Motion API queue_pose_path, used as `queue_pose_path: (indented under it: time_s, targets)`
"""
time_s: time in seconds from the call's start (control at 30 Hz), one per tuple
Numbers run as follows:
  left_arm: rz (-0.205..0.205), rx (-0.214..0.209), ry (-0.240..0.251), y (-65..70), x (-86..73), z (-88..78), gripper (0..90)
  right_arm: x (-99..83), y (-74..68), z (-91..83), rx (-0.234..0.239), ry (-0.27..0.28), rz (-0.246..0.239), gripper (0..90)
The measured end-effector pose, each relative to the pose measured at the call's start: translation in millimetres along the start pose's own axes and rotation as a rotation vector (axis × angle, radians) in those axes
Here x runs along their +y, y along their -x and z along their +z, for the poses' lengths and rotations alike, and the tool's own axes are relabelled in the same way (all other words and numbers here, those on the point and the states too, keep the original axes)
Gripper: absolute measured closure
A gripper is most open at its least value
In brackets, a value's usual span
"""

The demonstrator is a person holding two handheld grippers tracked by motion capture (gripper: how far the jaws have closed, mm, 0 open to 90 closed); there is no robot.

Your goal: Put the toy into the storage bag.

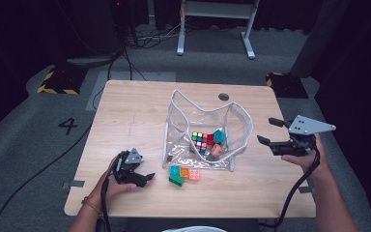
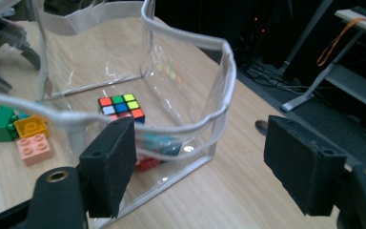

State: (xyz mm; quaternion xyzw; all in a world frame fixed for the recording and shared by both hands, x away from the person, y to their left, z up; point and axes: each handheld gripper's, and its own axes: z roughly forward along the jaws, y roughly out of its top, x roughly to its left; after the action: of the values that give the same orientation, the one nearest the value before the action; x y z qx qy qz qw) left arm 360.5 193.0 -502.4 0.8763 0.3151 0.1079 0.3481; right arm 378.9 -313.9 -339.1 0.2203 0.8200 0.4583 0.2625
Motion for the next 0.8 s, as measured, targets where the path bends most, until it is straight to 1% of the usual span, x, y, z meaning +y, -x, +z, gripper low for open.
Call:
queue_pose_path:
  time_s: [0.1,0.13,0.17,0.2,0.23,0.27,0.3,0.33,0.37,0.4,0.43,0.47,0.5,0.53,0.57,0.6,0.63,0.67,0.7,0.73,0.77,0.8]
  targets:
    - [0.000,-0.001,0.000,0.0,0.0,0.0,15.0,-14.1,-5.2,1.3,0.003,-0.019,0.003,28.4]
    - [0.000,0.000,0.000,0.0,0.0,0.0,15.0,-18.5,-7.5,1.7,0.011,-0.026,0.006,28.9]
    - [0.000,0.000,0.000,0.0,0.0,0.0,15.0,-27.3,-13.3,3.9,0.026,-0.028,0.010,29.4]
    - [0.000,0.000,0.000,0.0,0.0,0.0,15.0,-31.7,-16.7,5.1,0.029,-0.033,0.014,30.1]
    - [0.000,0.000,0.000,0.0,0.0,0.0,15.0,-31.7,-16.7,5.1,0.029,-0.033,0.014,30.1]
    - [0.000,0.000,0.000,0.0,0.0,0.0,15.1,-39.6,-23.5,9.0,0.051,-0.035,0.021,30.9]
    - [0.000,0.000,0.000,0.0,0.0,0.0,15.0,-39.6,-23.5,9.0,0.051,-0.035,0.021,30.9]
    - [0.001,0.000,0.000,0.0,0.0,0.0,15.1,-46.1,-30.1,14.0,0.070,-0.047,0.008,31.6]
    - [0.000,0.000,0.000,0.0,0.0,0.0,15.1,-46.1,-30.1,14.0,0.070,-0.047,0.008,31.6]
    - [0.000,0.001,0.000,0.0,0.0,0.0,15.1,-49.2,-34.6,16.2,0.084,-0.051,0.015,32.3]
    - [0.000,0.001,0.000,0.0,0.0,0.0,15.0,-56.3,-43.9,21.7,0.110,-0.062,0.012,32.9]
    - [0.000,0.001,0.000,0.0,0.0,0.0,15.0,-56.3,-43.9,21.7,0.110,-0.062,0.012,32.9]
    - [0.000,0.000,0.000,0.0,0.0,0.0,15.0,-58.6,-47.2,23.2,0.112,-0.068,0.013,33.3]
    - [0.000,0.000,0.000,0.0,0.0,0.0,15.0,-65.3,-54.6,28.2,0.143,-0.067,0.020,33.8]
    - [0.000,0.000,0.000,0.0,0.0,0.0,15.0,-68.7,-58.4,31.2,0.155,-0.064,0.029,34.1]
    - [0.000,0.000,0.000,0.0,0.0,0.0,15.0,-68.7,-58.4,31.2,0.155,-0.064,0.029,34.1]
    - [0.000,0.000,0.000,0.0,0.0,0.0,15.0,-73.8,-65.9,36.8,0.172,-0.071,0.025,34.2]
    - [0.000,0.000,0.000,0.0,0.0,0.0,15.0,-75.8,-69.1,39.3,0.186,-0.071,0.029,34.3]
    - [-0.001,0.000,0.000,0.1,0.0,0.0,15.0,-75.8,-69.1,39.3,0.186,-0.071,0.029,34.3]
    - [0.000,0.001,0.000,0.0,0.0,0.0,15.0,-79.6,-75.2,45.7,0.218,-0.067,0.042,34.4]
    - [0.001,0.000,-0.001,0.0,0.0,0.0,15.0,-79.6,-75.2,45.7,0.218,-0.067,0.042,34.4]
    - [0.000,0.000,0.000,0.0,0.0,0.0,15.0,-81.0,-78.6,49.6,0.227,-0.071,0.038,34.4]
